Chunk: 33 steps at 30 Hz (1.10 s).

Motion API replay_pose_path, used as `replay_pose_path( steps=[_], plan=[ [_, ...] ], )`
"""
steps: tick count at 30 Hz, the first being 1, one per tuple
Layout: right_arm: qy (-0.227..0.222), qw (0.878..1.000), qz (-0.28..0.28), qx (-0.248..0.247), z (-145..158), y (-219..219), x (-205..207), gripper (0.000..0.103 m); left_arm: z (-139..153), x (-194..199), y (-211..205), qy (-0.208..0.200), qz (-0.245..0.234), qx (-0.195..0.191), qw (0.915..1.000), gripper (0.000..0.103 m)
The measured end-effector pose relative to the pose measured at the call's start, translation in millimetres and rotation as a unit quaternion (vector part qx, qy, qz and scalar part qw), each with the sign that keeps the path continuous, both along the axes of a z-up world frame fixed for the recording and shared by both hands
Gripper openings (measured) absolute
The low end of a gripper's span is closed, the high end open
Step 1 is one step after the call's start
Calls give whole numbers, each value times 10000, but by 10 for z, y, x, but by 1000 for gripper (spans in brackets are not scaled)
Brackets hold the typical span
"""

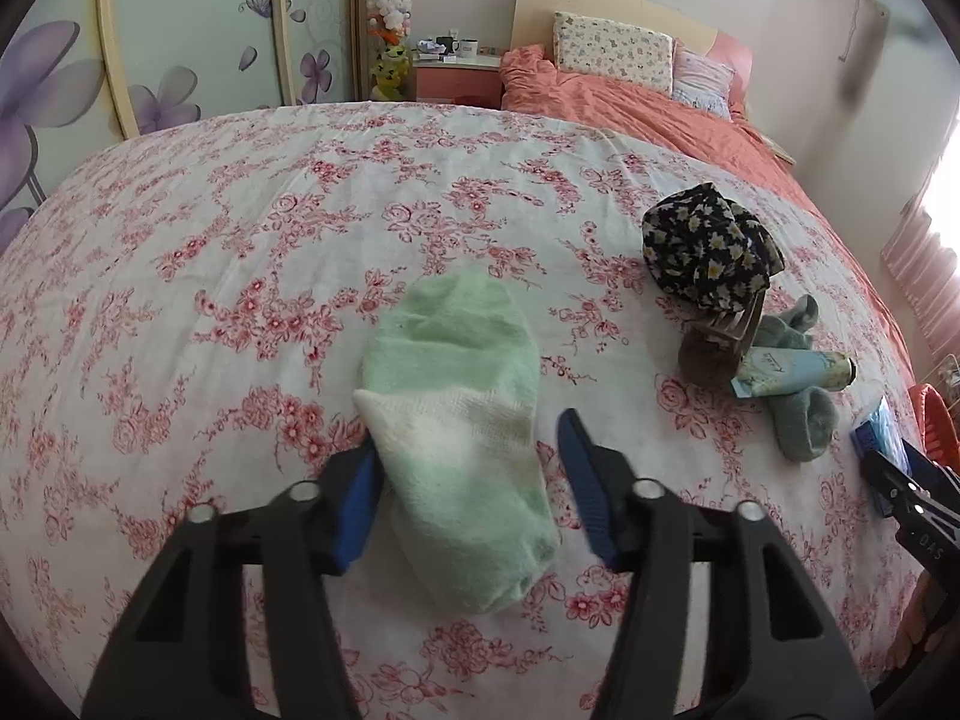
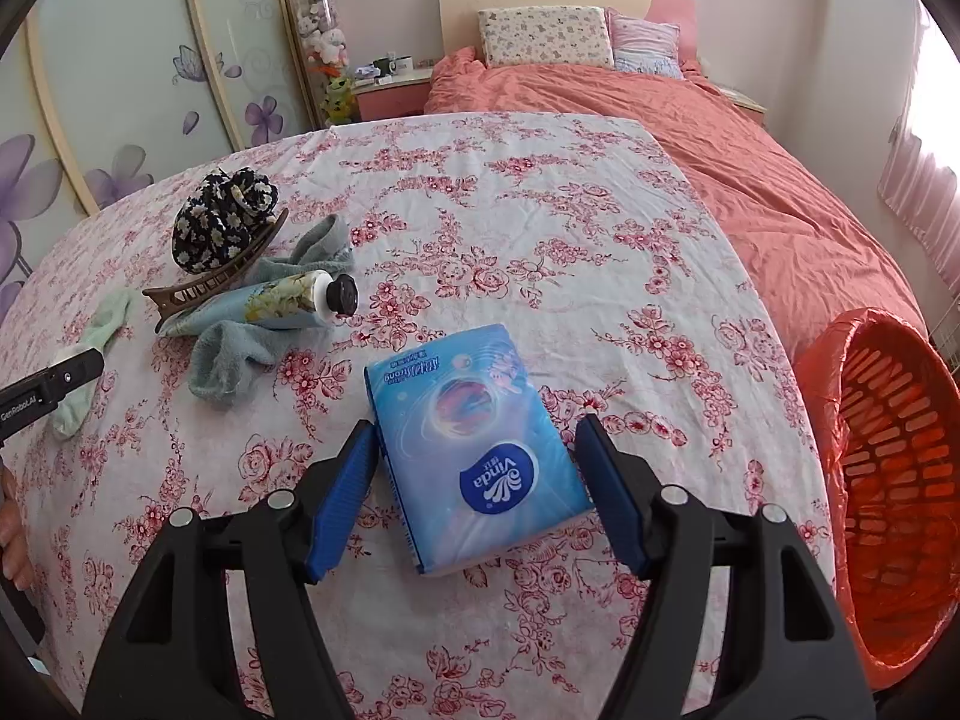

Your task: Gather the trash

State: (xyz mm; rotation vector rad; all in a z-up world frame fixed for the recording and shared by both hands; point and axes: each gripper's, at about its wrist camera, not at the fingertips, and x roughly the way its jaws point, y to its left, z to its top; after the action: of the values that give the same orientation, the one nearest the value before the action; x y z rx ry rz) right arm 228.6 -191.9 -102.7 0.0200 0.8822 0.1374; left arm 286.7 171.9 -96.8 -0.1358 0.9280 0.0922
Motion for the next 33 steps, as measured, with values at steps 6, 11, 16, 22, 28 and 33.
replay_pose_path(
  steps=[6,11,16,22,28,33],
  plan=[
    [18,9999,2,-150,-6,38,5,68,-32,-12,-98,-75,-20,402,9992,49],
    [22,9998,-1,-186,-6,80,-3,68,-30,-3,-110,-44,-4,446,9990,53],
    [28,9998,-11,-195,-11,86,-1,70,-30,1,-91,-40,22,427,9991,55],
    [46,9998,-39,-185,-19,81,14,72,-31,1,-51,-43,128,378,9992,57],
    [51,9999,-19,-153,-22,66,26,73,-22,-13,-15,-95,73,211,9997,60],
    [18,9999,-6,-153,-15,32,-1,67,-14,-12,50,-144,71,146,9998,50]
  ],
)
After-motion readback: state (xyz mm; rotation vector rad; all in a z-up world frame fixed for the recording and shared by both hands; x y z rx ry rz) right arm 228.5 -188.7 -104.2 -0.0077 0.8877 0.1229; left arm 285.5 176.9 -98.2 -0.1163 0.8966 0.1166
